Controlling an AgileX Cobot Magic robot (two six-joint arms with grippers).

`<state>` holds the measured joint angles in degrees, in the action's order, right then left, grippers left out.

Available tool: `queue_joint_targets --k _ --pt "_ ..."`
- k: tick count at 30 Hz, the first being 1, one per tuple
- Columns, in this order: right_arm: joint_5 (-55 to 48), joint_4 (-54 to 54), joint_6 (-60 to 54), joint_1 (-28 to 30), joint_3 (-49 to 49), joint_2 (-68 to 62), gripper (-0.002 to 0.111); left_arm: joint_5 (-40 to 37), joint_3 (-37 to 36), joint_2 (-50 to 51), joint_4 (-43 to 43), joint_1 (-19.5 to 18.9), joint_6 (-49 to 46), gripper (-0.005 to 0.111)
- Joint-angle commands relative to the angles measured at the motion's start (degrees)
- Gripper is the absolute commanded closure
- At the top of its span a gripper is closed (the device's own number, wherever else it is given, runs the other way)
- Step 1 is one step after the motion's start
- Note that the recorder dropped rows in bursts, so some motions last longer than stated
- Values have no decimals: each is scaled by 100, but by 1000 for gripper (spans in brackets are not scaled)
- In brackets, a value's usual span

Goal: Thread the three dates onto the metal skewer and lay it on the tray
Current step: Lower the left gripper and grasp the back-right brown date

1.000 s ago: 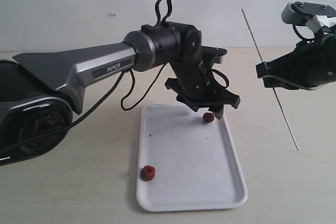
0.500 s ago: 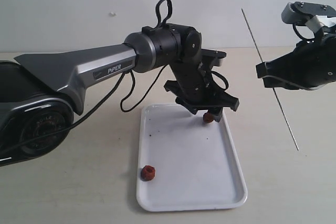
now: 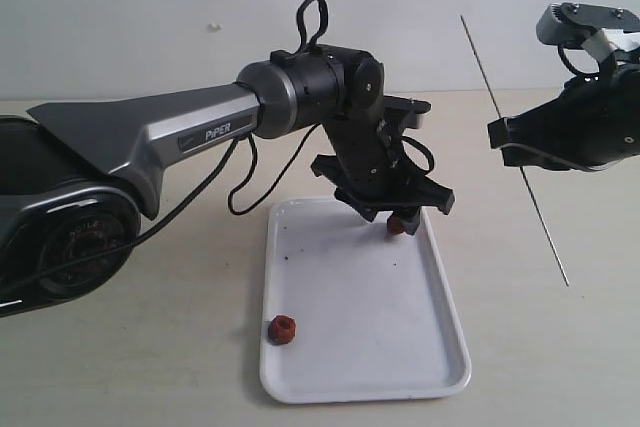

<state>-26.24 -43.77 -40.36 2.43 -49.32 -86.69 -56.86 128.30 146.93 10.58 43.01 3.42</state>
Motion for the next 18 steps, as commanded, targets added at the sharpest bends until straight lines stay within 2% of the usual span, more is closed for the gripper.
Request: queue_joint_targets --k 1,18 --pt "65 -24 -54 23 -14 58 108 -63 28 -27 59 39 46 52" --pt "65 -84 -54 23 -14 58 108 -12 28 153 81 54 192 52"
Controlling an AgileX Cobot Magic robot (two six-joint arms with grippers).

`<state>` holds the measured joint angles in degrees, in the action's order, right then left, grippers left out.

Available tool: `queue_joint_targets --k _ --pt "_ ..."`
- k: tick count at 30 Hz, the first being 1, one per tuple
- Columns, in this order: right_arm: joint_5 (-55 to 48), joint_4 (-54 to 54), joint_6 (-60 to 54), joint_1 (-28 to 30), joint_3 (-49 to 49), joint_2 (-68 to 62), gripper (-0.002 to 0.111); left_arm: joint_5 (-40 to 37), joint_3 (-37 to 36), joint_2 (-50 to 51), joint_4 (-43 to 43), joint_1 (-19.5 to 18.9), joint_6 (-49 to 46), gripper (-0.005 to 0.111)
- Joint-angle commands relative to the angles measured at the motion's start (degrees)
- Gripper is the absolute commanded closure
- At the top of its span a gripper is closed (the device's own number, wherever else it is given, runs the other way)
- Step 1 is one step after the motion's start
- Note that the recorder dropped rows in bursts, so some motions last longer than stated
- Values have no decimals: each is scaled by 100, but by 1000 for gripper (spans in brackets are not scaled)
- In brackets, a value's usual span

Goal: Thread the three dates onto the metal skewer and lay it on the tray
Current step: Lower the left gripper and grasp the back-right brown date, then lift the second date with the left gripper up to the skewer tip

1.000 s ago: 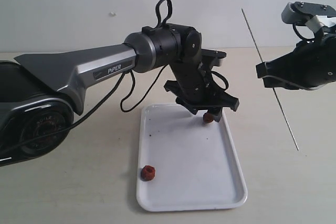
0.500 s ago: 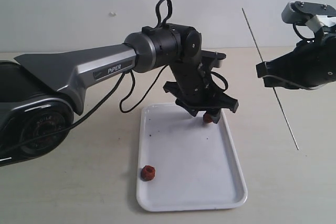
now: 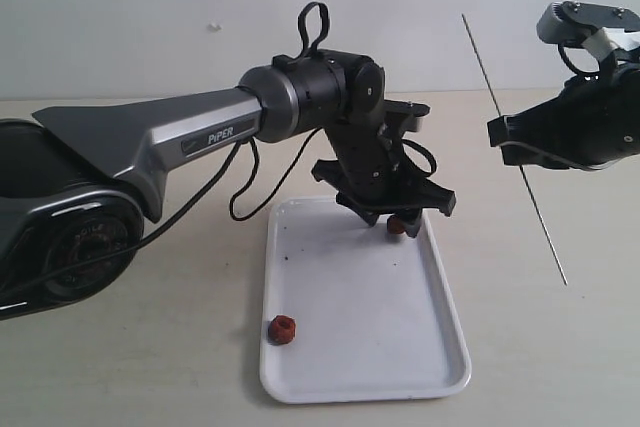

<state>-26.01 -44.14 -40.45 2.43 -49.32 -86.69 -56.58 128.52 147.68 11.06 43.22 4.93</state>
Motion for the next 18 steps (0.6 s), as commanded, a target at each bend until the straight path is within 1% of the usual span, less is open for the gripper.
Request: queue_joint_targets --k 1,4,7,12,18 --pt "42 -47 -45 23 -14 58 108 -40 5 78 34 33 42 52" --pt "42 -47 -45 23 -14 58 108 -31 5 78 34 33 42 52" --pt "42 -47 -45 23 -14 58 108 -42 5 78 34 33 42 57" --pt "42 -47 -45 23 -14 58 108 -42 5 78 34 33 5 70" --pt "42 -47 -45 23 -14 58 108 -42 5 78 34 33 -7 71"
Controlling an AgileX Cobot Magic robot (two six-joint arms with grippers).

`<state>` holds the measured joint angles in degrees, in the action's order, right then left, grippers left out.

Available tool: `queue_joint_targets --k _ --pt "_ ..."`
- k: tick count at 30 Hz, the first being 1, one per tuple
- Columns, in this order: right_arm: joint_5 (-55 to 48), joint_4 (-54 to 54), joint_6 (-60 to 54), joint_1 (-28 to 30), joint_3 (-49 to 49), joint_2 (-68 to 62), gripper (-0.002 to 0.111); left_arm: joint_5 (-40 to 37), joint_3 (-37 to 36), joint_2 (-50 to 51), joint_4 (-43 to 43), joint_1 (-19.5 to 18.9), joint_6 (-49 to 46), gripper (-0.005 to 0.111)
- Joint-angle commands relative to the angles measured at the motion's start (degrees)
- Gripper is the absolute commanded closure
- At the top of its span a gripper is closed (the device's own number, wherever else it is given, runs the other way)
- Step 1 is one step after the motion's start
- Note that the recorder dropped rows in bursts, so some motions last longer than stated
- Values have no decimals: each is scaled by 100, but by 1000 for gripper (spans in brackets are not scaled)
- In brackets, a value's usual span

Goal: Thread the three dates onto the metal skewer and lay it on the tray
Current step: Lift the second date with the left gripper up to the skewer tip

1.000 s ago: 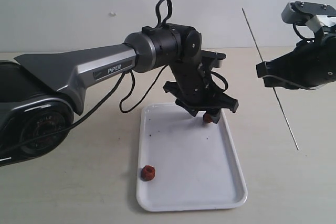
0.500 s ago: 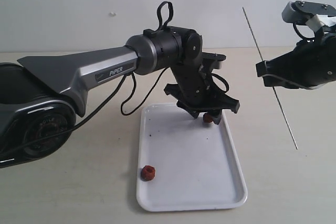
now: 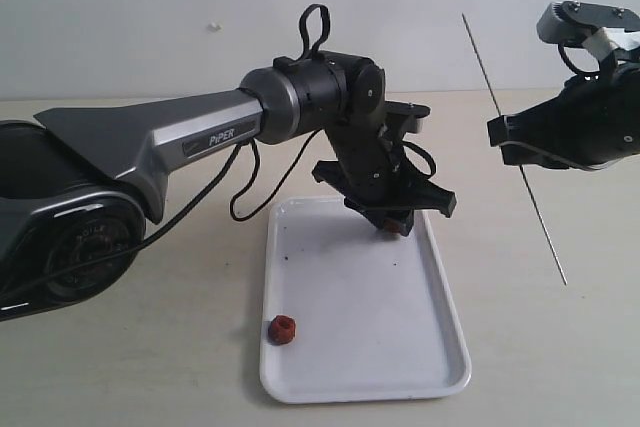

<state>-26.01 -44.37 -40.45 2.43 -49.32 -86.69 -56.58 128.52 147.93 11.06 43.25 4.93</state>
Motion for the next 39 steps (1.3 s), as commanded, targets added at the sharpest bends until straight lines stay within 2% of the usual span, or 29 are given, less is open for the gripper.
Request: queue_joint_targets --k 1,17,22,29,32,34,39 --pt "42 -25 -45 23 -14 58 108 -42 6 53 34 29 -17 72" --pt "42 -25 -45 23 -14 58 108 -65 6 53 34 29 -17 72" --pt "27 -25 -45 23 -14 58 108 -135 6 53 34 29 -166 85" --pt "-58 -25 -45 23 -14 58 108 -207 6 -178 234 3 -324 86" --pt "-324 -25 -45 23 -14 58 108 -365 6 -488 755 -159 -622 86" --pt "-551 -25 -45 23 -1 58 108 -524 6 -676 1211 -377 -817 86" --pt "-346 -52 -45 23 211 58 108 -970 6 -846 2359 -1034 -1199 86"
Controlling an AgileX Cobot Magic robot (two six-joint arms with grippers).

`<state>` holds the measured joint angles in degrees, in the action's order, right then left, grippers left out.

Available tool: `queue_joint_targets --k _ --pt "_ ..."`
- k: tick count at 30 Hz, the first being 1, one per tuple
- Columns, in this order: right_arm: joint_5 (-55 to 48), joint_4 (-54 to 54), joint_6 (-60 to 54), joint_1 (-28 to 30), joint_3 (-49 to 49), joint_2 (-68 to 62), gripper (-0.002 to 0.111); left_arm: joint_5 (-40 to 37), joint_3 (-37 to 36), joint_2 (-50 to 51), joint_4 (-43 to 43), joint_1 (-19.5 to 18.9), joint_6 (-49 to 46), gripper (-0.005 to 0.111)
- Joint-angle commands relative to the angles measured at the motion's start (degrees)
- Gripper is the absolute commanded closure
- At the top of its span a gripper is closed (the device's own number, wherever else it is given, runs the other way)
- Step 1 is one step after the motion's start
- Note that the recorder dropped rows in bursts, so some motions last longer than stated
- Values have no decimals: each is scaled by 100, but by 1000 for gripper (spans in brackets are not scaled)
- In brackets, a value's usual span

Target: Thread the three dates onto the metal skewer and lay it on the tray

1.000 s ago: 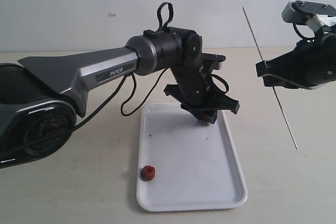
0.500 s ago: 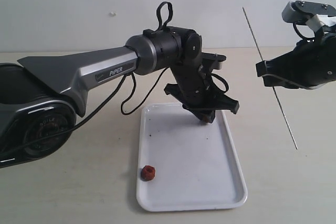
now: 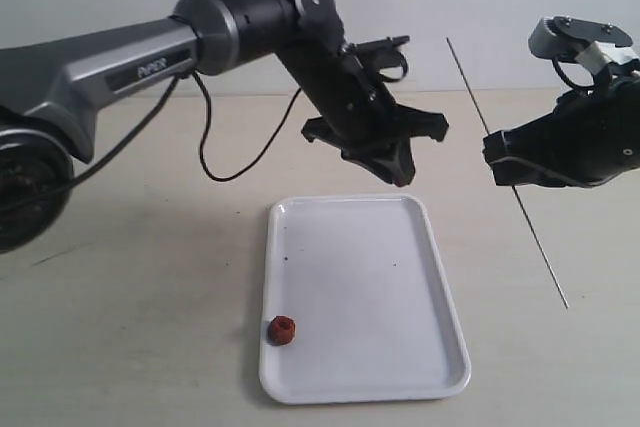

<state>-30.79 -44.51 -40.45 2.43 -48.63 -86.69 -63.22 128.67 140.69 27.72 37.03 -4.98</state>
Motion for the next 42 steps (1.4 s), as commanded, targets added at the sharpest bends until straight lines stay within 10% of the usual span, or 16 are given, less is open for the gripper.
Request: queue_joint_targets --k 1,10,16,25,42 --pt "132 -68 -45 23 197 58 108 -389 -9 -122 938 -555 -253 86" --pt "-1 -533 -82 23 658 58 108 -675 -9 -122 3233 -1484 -886 86" --pt "-1006 -2909 -2382 23 1230 58 108 -675 -9 -122 4039 -1581 -1305 86" --pt "-1789 -4816 -4067 23 1876 58 108 -668 -9 -122 4339 -1570 -1414 86" --pt "-1959 -5103 -4247 23 1908 58 108 -675 -9 -122 4354 -1480 -1414 86"
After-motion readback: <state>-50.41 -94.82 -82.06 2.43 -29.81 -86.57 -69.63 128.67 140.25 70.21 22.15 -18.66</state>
